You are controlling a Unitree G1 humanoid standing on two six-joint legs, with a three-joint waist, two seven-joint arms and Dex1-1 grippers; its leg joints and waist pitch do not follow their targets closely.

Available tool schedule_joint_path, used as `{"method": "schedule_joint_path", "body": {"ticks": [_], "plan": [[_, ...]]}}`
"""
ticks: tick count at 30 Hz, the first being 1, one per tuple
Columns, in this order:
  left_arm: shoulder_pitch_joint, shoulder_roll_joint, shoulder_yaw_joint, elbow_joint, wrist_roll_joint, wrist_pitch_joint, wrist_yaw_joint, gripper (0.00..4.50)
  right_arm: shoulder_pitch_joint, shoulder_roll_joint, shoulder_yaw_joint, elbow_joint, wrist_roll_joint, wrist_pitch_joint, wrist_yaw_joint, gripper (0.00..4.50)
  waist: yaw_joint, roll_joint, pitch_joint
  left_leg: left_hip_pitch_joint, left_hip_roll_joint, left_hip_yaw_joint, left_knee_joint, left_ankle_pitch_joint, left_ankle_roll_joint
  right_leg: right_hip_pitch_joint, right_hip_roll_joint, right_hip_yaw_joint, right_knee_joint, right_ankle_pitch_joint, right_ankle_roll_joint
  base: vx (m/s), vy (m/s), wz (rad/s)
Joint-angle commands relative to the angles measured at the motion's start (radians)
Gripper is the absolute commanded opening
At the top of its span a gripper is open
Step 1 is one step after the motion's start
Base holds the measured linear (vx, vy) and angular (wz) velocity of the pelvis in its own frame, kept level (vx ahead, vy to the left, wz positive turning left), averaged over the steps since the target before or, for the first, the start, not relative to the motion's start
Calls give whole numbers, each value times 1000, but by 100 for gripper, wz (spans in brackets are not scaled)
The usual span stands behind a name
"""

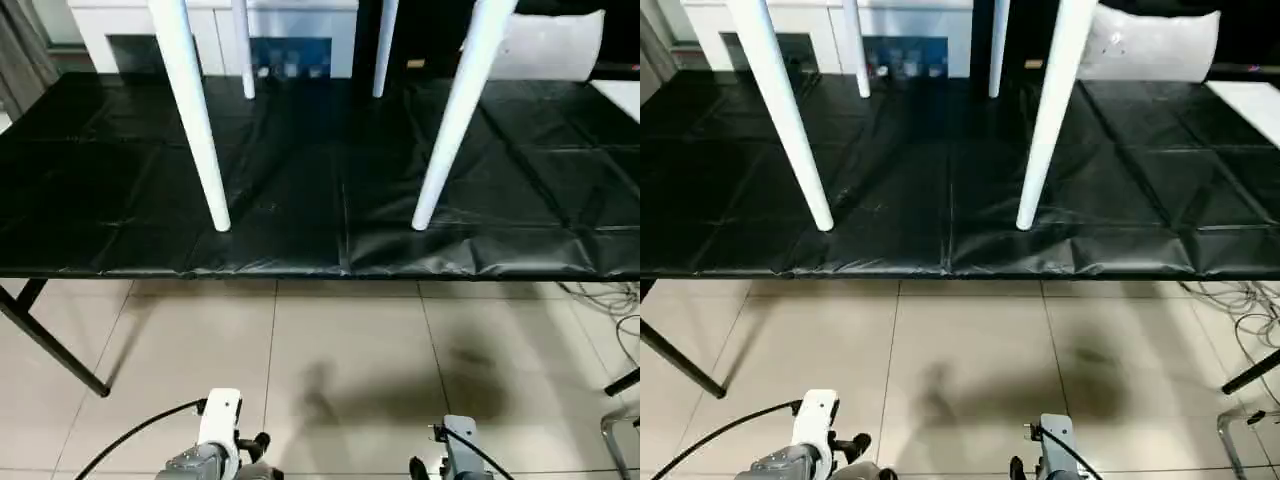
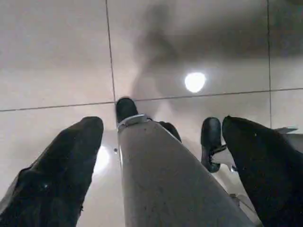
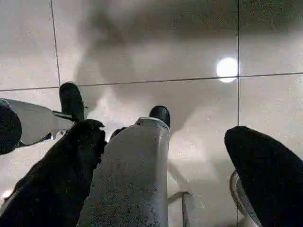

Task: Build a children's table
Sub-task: Flip table

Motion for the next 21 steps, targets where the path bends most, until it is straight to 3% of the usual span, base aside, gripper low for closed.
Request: {"method": "schedule_joint_path", "body": {"ticks": [1, 4, 8, 10, 12, 15, 16, 17, 19, 21], "plan": [[-1, 0, -2, 3, 6, -2, 3, 447, -4, -2, 0, 4, -3, 4, -1, 450, 0, -6, -40, 25, 113, -45, -82, -165, 152, 0, -125, 42, -67, 335, -271, 0, 0, 0], [-1, 0, -2, 3, 6, -2, 3, 447, -4, -2, 0, 4, -3, 4, -1, 450, 0, -4, -33, 28, 118, -47, -91, -244, 135, -3, -125, 43, -76, 225, -275, 0, 0, 0], [-1, 0, -2, 3, 6, -2, 3, 447, -4, -2, 0, 4, -3, 4, -1, 450, -1, -2, -24, 32, 119, -46, -103, -331, 64, -8, -123, 49, -92, 43, -281, 0, 0, 0], [-1, 0, -2, 3, 6, -2, 3, 447, -4, -2, 0, 4, -3, 4, -1, 450, -1, -1, -20, 36, 119, -47, -109, -376, 26, -12, -125, 55, -99, -19, -276, 0, 0, 0], [-1, 0, -2, 3, 6, -2, 3, 447, -4, -2, 0, 4, -3, 4, -1, 450, -1, -1, -23, 37, 119, -47, -111, -369, 11, -10, -125, 56, -100, -10, -272, 0, 0, 0], [-1, 0, -2, 3, 6, -2, 3, 447, -4, -2, 0, 4, -3, 4, -1, 450, -2, -4, -29, 31, 118, -44, -106, -277, 50, -4, -122, 52, -89, 133, -267, 0, 0, 0], [-1, 0, -2, 3, 6, -2, 3, 447, -4, -2, 0, 4, -3, 4, -1, 450, -1, -7, -35, 27, 115, -41, -94, -192, 106, 0, -124, 48, -78, 263, -264, 0, 0, 0], [-1, 0, -2, 3, 6, -2, 3, 447, -4, -2, 0, 4, -3, 4, -1, 450, 0, -7, -37, 26, 115, -40, -88, -159, 138, 0, -126, 46, -74, 324, -262, 0, 0, 0], [-1, 0, -2, 3, 6, -2, 3, 447, -4, -2, 0, 4, -3, 4, -1, 450, 1, -7, -35, 26, 116, -39, -87, -158, 160, -2, -126, 43, -73, 345, -258, 0, 0, 0], [-1, 0, -2, 3, 6, -2, 3, 447, -4, -2, 0, 4, -3, 4, -1, 450, 0, -7, -33, 26, 118, -40, -90, -183, 159, -3, -127, 42, -75, 313, -259, 0, 0, 0]]}}
